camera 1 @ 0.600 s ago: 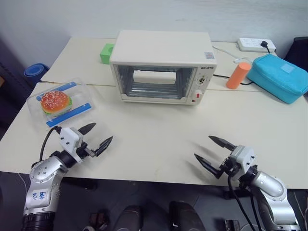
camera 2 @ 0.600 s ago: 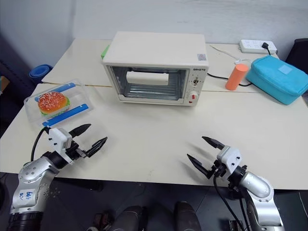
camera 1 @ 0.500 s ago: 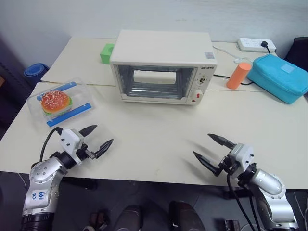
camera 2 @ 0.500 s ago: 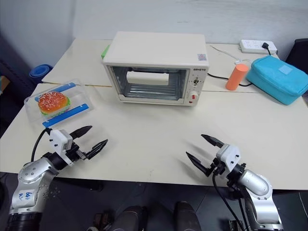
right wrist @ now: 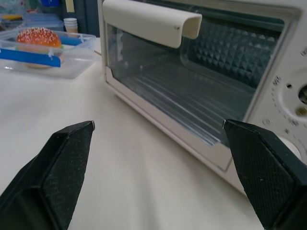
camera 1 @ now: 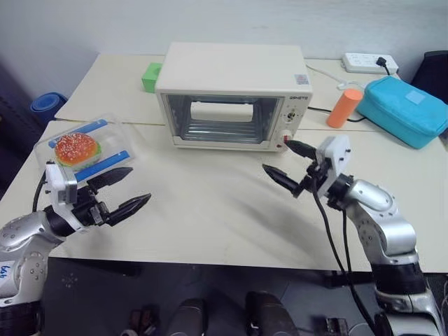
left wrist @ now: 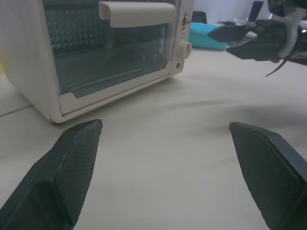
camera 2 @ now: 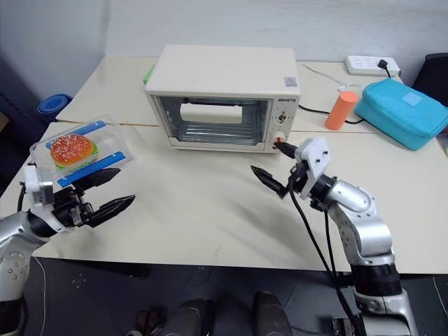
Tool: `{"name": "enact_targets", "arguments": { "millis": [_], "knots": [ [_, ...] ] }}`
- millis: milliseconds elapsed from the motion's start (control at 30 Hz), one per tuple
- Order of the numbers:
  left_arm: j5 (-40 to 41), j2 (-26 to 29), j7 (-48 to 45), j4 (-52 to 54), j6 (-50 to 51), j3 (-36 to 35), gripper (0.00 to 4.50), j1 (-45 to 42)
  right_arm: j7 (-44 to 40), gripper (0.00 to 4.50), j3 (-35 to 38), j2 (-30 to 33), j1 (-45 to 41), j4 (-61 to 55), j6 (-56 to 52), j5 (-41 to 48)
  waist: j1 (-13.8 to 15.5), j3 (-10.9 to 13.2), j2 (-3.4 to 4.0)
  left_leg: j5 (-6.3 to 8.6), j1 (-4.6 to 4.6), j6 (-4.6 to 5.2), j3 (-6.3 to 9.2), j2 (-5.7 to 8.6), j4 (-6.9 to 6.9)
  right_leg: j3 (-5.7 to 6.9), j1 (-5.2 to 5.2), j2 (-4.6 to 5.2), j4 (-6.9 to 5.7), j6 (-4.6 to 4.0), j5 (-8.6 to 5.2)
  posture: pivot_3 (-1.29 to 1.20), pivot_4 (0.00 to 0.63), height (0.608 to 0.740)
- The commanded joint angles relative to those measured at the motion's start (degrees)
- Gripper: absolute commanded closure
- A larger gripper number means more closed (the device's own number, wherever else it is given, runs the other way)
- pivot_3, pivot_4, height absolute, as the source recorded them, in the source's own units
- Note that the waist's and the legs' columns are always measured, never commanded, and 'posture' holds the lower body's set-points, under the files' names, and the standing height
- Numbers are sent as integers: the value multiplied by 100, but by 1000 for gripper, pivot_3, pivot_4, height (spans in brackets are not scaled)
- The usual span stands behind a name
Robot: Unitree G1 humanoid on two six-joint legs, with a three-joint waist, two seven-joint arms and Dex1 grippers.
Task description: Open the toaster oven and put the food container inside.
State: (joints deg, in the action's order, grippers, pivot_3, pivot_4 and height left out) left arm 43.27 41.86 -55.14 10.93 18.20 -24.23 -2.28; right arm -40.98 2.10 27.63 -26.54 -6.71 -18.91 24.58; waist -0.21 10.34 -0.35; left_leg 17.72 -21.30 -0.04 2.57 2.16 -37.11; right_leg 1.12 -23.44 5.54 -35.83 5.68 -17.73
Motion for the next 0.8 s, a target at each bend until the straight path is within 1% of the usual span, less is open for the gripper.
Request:
{"name": "enact_targets", "arguments": {
  "millis": [33, 167, 300, 467, 600, 700, 800],
  "knots": [
    [177, 19, 75, 262, 139, -154, 0, -29, -67, 31, -63, -146, -561, 458, 60, -68, -4, 0, 0, 0, 0, 0, 0, 0, 0, 0, -1, 0, 0, 0, 0, 0, 150, 740],
    [167, -85, 195, 380, 221, -155, 0, 10, -150, 31, -189, -370, -1042, 806, 131, -125, -11, 0, 0, -1, -2, -3, -1, -2, 5, 1, -10, -4, -5, 0, 0, 0, 150, 740],
    [160, -252, 427, 430, 261, -222, 0, 46, -249, 31, -370, -662, -1358, 911, 181, -176, -23, 0, 0, -1, -4, -3, -4, -1, 2, 0, -12, -4, -6, 0, 0, 0, 150, 740],
    [194, -404, 617, 348, 291, -365, 0, 109, -253, 31, -477, -925, -1558, 950, 242, -260, -39, 0, 0, -1, -4, -4, -6, -1, 0, 0, -14, -4, -13, 0, 0, 0, 150, 740],
    [157, -444, 612, 281, 282, -424, 0, 211, -496, 31, -651, -897, -1383, 737, 329, -314, -65, 0, 0, -1, -4, -4, -7, 0, 1, -1, -14, -4, -12, 0, 0, 0, 150, 740],
    [181, -442, 701, 190, 301, -515, 0, 122, -890, 31, -876, -642, -904, 357, 501, -426, -72, 0, 0, 0, -4, -5, -5, -1, 5, 0, -15, -4, -11, 0, 0, 0, 150, 740],
    [179, -367, 695, 27, 332, -551, 0, -47, -1039, 31, -1004, -454, -559, 238, 747, -639, -93, 0, 0, 3, -4, -2, -8, 0, 3, -1, -14, -4, -8, 0, 0, 0, 150, 740]
  ]
}}
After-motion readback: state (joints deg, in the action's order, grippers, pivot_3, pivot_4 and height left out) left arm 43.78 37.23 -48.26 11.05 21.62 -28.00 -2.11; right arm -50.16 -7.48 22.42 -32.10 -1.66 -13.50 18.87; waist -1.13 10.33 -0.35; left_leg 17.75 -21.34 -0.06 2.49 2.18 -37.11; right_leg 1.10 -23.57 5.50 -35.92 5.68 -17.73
